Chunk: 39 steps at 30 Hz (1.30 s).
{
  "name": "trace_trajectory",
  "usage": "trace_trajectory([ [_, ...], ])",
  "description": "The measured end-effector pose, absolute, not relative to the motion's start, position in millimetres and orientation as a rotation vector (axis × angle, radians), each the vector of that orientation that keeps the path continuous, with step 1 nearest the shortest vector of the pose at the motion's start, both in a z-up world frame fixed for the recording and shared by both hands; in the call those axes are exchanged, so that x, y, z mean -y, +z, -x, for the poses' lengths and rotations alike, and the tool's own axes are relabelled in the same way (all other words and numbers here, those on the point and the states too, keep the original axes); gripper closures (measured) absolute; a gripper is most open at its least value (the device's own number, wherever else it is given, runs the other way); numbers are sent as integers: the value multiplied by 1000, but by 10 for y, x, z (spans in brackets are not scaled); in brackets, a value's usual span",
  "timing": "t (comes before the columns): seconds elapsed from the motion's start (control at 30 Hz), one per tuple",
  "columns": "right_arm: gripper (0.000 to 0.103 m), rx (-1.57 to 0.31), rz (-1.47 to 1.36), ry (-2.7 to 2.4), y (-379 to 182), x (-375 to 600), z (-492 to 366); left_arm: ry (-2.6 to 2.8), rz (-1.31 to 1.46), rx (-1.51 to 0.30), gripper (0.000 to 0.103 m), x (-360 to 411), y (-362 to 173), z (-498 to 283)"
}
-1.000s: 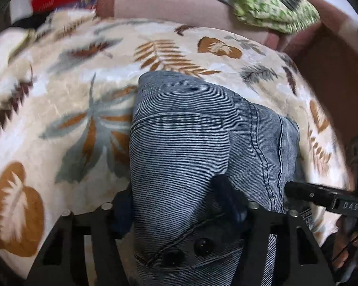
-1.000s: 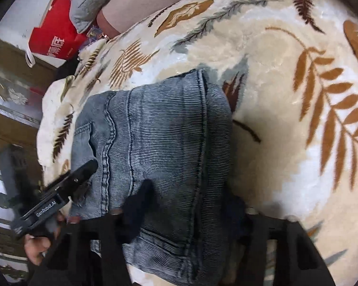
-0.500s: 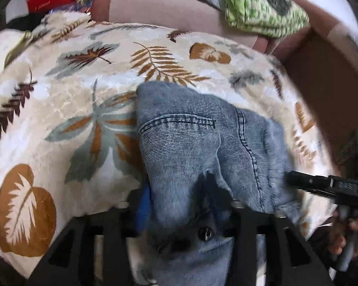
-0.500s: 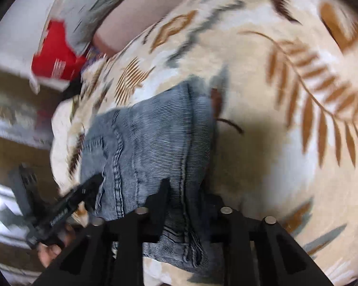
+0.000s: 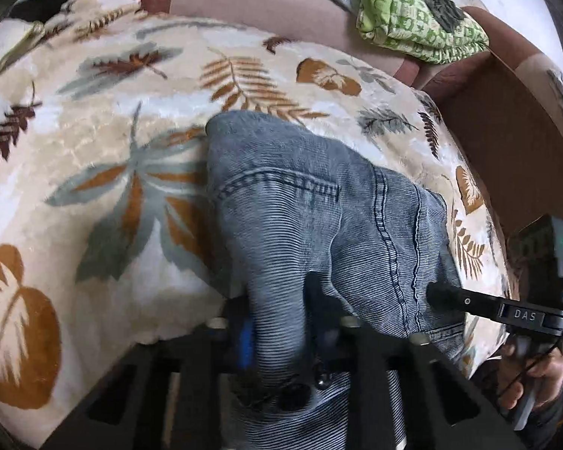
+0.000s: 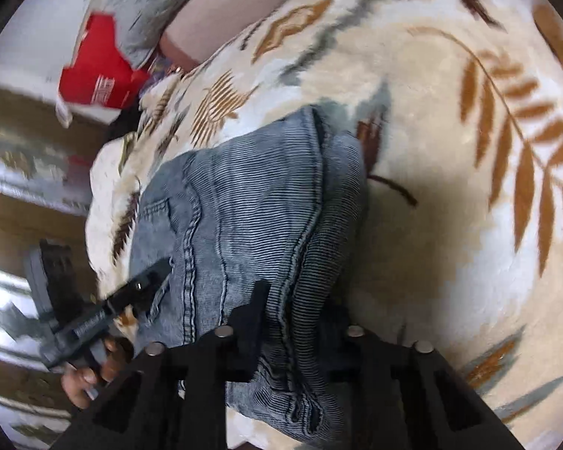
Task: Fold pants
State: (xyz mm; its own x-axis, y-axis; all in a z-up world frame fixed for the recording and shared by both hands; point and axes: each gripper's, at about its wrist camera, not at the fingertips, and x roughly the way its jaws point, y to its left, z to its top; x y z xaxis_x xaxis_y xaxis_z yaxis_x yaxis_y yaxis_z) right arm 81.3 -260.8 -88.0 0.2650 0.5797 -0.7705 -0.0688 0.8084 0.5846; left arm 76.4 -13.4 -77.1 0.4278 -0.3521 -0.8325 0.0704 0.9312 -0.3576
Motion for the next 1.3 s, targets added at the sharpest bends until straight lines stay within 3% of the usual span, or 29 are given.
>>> trace_trajectory([
  [0.37,88,-1042,-417,521,-146,2397,-757,-276,77,-822,87,177,136,-566],
  [0.63,88,-883,-357,580,567,2053,-1144,-236,77,-705,86,-216,660,-955],
  [0.87,88,-887,-336,575,460,1793,-1498,-217,96,-719,86,-378,407,-1290],
  [1.13,88,-994,-359,530,-239,1672,-1867,-200,106,-855,84,-448,-332,-1621],
  [1.23,84,-1071,-372,456,-634,1706,-1996,-152,76,-960,73,-437,-715,-1709],
  [1.3,77,-1124,-357,407,-842,1727,-2048,-106,64,-942,45,-474,-796,-1681],
])
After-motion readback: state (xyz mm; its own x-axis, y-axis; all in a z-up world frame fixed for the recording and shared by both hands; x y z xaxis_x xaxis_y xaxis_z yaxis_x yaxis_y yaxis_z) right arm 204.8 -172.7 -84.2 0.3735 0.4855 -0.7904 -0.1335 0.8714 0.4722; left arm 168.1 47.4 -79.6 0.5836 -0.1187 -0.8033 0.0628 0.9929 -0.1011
